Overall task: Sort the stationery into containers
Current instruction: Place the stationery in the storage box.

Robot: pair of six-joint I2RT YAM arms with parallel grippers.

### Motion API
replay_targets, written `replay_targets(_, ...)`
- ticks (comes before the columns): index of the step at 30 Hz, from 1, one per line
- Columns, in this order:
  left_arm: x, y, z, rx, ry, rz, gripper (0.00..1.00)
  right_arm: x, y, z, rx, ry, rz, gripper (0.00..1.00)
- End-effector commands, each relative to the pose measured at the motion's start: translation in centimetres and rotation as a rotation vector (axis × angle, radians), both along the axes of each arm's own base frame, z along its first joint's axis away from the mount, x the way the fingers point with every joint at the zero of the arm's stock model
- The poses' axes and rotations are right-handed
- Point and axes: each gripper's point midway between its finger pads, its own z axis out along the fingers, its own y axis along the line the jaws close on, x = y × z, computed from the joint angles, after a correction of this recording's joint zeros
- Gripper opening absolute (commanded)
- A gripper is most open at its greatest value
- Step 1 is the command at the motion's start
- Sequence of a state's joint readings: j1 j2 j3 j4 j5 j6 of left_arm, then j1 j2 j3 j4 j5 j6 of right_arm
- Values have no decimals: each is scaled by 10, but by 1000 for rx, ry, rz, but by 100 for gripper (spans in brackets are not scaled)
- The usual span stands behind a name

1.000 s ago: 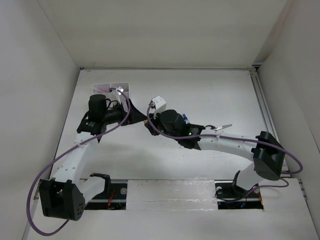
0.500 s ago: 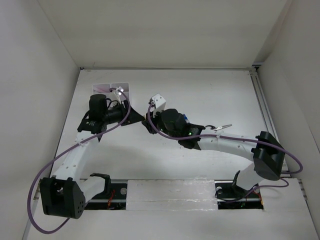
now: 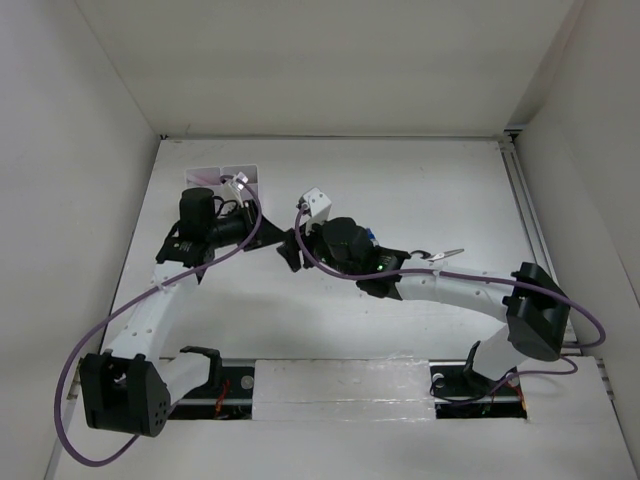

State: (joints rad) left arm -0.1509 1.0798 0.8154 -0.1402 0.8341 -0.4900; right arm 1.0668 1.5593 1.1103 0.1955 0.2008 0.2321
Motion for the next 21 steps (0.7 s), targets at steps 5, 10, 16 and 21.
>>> replay_targets(5,54,50,-1,112,-5,463,0,-1,-10,46,136,-64,-38,100)
replay_targets(10,86,107,-5,193,77,873,0,-3,-47,26,97,-22,-150,100)
replay_targets(16,121,174,-14,296,165,1201,0,-18,-79,30,102,3,-176,100)
replay_targets(21,150,206,-10,364,192,1324,0,-27,-102,36,128,-4,-197,100)
